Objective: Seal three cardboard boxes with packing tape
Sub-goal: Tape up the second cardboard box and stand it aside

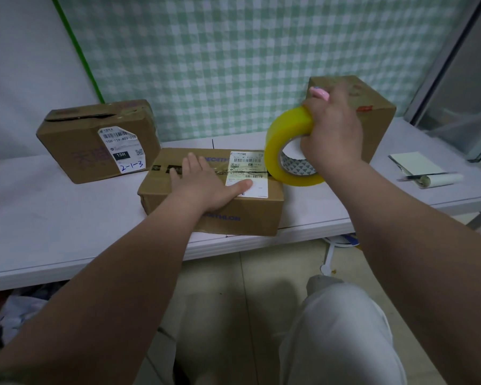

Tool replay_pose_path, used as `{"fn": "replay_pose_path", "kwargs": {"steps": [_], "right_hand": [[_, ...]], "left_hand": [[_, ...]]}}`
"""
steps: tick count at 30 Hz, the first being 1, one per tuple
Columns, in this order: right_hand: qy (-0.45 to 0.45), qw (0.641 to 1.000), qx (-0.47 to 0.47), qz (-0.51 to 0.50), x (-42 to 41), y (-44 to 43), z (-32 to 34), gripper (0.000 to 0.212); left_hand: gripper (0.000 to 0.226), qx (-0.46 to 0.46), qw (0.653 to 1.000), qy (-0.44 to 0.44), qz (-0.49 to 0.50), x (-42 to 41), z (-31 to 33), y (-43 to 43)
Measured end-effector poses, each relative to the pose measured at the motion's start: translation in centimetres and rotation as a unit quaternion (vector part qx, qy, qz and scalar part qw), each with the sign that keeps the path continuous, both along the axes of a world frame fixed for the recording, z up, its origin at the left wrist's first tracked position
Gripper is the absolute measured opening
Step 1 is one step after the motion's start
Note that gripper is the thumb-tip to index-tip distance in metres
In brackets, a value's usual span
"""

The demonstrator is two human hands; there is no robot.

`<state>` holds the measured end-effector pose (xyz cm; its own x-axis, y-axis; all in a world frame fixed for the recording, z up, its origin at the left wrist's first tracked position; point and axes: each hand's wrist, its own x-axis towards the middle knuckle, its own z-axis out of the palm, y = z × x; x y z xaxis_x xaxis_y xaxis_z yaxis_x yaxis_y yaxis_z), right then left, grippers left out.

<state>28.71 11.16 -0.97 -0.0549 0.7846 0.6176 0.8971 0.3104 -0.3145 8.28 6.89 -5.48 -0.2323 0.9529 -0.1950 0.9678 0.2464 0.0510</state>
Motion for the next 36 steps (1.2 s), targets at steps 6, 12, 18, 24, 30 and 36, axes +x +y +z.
{"fn": "replay_pose_path", "kwargs": {"steps": [6, 12, 18, 24, 30, 36], "right_hand": [[-0.023, 1.0, 0.006, 0.009, -0.3, 0.3, 0.1, 0.036], [-0.052, 0.998, 0.021, 0.013, -0.6, 0.6, 0.4, 0.036], [0.04, 0.998, 0.02, 0.051, -0.4, -0.4, 0.4, 0.052], [0.182, 0.981, -0.048, 0.043, -1.6, -1.6, -0.1, 0.052], [0.238, 0.959, -0.122, 0.088, -3.4, -2.8, -1.2, 0.059], [0.32, 0.936, -0.126, 0.082, -3.9, -3.2, -2.5, 0.061]], "left_hand": [[0.128, -0.002, 1.0, -0.003, -0.029, 2.9, 0.0, 0.5], [0.122, 0.027, 0.998, 0.005, -0.064, 5.0, -0.4, 0.5], [0.12, 0.036, 0.996, -0.013, -0.085, 4.2, -0.8, 0.2], [0.122, 0.032, 0.994, -0.013, -0.103, 1.0, -0.9, -0.6], [0.126, 0.035, 0.992, -0.005, -0.118, -3.7, -0.8, -1.9], [0.118, 0.126, 0.984, 0.063, -0.113, -3.9, -0.9, -2.3]]}}
